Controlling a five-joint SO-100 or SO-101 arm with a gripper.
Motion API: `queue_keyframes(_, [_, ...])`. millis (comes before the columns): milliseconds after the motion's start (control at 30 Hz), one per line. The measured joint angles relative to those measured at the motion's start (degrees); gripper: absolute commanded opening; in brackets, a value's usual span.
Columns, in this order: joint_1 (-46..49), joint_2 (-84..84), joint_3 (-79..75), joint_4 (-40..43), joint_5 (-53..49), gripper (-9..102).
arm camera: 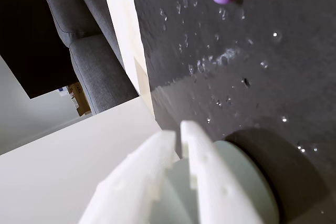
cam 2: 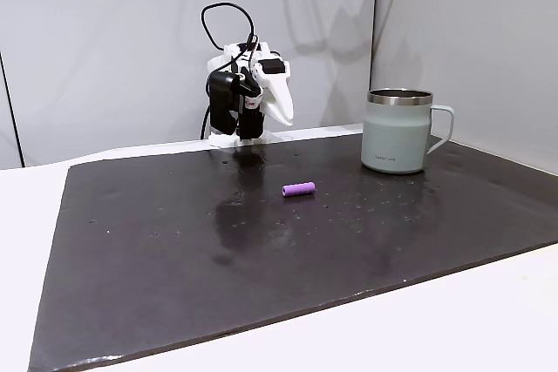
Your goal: Grasp a pengrip and put it in the cup.
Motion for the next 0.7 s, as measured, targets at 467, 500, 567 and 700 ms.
queue_keyframes(467, [-0.53, 0.00, -0.18, 1.41, 3.52, 0])
queue_keyframes(500, [-0.70, 0.00, -0.35, 2.64, 3.52, 0])
queue_keyframes(567, [-1.23, 0.00, -2.46, 5.54, 3.25, 0])
queue_keyframes(700, [-1.93, -7.21, -8.26, 8.70, 1.41, 3])
